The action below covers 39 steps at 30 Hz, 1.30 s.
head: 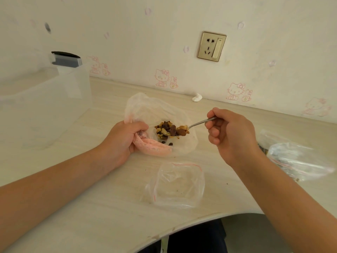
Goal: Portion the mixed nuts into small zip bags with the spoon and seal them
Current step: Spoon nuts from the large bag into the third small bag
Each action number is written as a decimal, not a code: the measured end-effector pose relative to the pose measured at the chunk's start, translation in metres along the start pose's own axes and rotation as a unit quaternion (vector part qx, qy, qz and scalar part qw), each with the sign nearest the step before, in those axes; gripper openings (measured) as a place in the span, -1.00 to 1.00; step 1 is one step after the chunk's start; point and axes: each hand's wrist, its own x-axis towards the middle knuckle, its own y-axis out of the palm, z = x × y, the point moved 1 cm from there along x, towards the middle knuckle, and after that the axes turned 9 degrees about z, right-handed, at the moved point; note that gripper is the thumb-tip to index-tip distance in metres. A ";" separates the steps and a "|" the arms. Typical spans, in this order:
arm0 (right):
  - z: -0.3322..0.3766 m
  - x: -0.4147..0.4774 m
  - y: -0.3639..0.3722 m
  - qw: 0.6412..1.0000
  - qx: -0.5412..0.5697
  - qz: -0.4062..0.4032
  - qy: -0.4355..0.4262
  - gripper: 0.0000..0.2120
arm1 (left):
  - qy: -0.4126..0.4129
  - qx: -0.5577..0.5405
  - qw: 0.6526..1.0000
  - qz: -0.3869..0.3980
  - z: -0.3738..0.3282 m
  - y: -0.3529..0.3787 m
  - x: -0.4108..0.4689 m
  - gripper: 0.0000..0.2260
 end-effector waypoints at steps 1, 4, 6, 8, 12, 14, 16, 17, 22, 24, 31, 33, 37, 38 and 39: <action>0.003 -0.008 -0.003 1.000 0.000 0.002 0.000 -0.75 | 0.001 0.001 1.000 -0.001 0.000 0.000 0.000 -0.85; 0.007 -0.030 -0.011 1.000 0.001 0.012 0.007 -0.75 | 0.002 0.014 1.000 0.001 0.000 0.000 0.000 -0.82; 0.006 -0.044 -0.017 1.000 -0.001 0.018 0.019 -0.75 | 0.004 0.017 1.000 0.008 0.000 -0.001 0.000 -0.81; 0.003 -0.054 -0.022 0.999 -0.006 0.023 0.027 -0.75 | 0.005 0.021 1.000 0.015 0.000 -0.001 0.000 -0.80; -0.009 -0.062 -0.026 0.999 -0.033 0.022 0.036 -0.72 | 0.003 0.027 0.999 0.017 -0.001 -0.001 -0.001 -0.82; -0.017 -0.062 -0.025 0.998 -0.061 0.022 0.013 -0.69 | 0.003 0.028 0.999 0.016 -0.001 -0.001 0.000 -0.82; -0.022 -0.064 -0.023 0.989 -0.120 0.047 -0.068 -0.67 | 0.003 0.031 0.999 0.012 -0.001 -0.001 0.000 -0.83; -0.025 -0.067 -0.023 0.972 -0.178 0.079 -0.134 -0.68 | 0.002 0.032 0.999 0.009 -0.001 -0.002 0.001 -0.83; -0.028 -0.071 -0.024 0.862 -0.369 0.208 -0.278 -0.77 | 0.002 0.031 0.999 0.009 0.000 -0.003 0.002 -0.86; -0.023 -0.066 -0.026 0.877 -0.346 0.191 -0.274 -0.77 | 0.006 0.038 0.999 0.012 0.000 -0.003 0.003 -0.88; -0.010 -0.051 -0.025 0.928 -0.181 0.124 -0.302 -0.71 | -0.010 0.121 0.991 0.049 -0.010 -0.011 0.000 -0.73; -0.008 -0.043 -0.027 0.941 -0.148 0.092 -0.291 -0.71 | 0.017 0.201 0.978 0.049 -0.015 -0.023 -0.007 -0.53; -0.010 -0.019 -0.029 0.955 -0.124 0.053 -0.263 -0.71 | 0.053 0.241 0.969 0.023 -0.013 -0.052 -0.027 -0.50; -0.012 -0.010 -0.027 0.957 -0.125 0.052 -0.257 -0.71 | 0.058 0.244 0.968 0.015 -0.012 -0.054 -0.029 -0.52; -0.013 -0.001 -0.024 0.958 -0.131 0.055 -0.250 -0.71 | 0.066 0.247 0.967 0.006 -0.012 -0.053 -0.029 -0.53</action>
